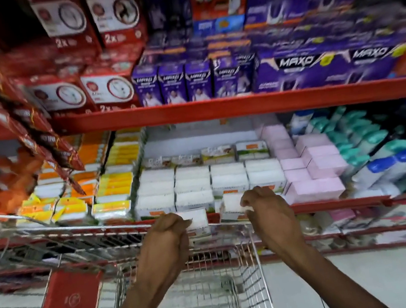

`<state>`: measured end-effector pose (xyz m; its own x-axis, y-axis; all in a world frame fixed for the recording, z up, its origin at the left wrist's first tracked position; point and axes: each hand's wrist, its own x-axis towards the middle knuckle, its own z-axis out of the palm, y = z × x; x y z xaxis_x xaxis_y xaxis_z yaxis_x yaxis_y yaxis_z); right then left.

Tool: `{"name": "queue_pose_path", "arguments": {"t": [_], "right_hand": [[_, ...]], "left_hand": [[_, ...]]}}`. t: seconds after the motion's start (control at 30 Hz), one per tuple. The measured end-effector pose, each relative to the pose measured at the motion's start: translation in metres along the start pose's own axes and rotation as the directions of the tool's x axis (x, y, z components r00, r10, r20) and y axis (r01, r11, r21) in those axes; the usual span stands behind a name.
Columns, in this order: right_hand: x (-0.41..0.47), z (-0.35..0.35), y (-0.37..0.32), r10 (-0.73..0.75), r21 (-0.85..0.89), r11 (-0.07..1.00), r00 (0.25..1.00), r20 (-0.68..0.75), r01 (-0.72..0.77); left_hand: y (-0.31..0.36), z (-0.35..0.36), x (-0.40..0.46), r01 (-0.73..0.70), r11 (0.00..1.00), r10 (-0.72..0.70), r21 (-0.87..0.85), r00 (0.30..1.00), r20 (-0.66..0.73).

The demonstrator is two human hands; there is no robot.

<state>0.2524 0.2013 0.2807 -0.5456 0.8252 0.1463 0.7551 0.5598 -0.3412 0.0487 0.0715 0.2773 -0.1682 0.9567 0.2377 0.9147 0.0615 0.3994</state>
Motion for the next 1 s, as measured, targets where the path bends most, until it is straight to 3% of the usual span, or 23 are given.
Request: {"name": "queue_pose_path", "arguments": {"t": [0.3, 0.5, 1.0], "right_hand": [[0.019, -0.037, 0.060, 0.067, 0.001, 0.998, 0.996, -0.056, -0.067], [0.032, -0.033, 0.085, 0.059, -0.029, 0.998, 0.998, 0.001, -0.059], [0.049, 0.014, 0.109, 0.051, -0.062, 0.997, 0.989, 0.140, -0.042]], "left_hand": [[0.058, 0.026, 0.065, -0.090, 0.995, 0.088, -0.042, 0.995, -0.036], [0.079, 0.050, 0.092, -0.096, 0.995, 0.095, -0.038, 0.995, -0.019], [0.068, 0.108, 0.110, 0.033, 0.996, -0.039, 0.077, 0.996, 0.084]]}}
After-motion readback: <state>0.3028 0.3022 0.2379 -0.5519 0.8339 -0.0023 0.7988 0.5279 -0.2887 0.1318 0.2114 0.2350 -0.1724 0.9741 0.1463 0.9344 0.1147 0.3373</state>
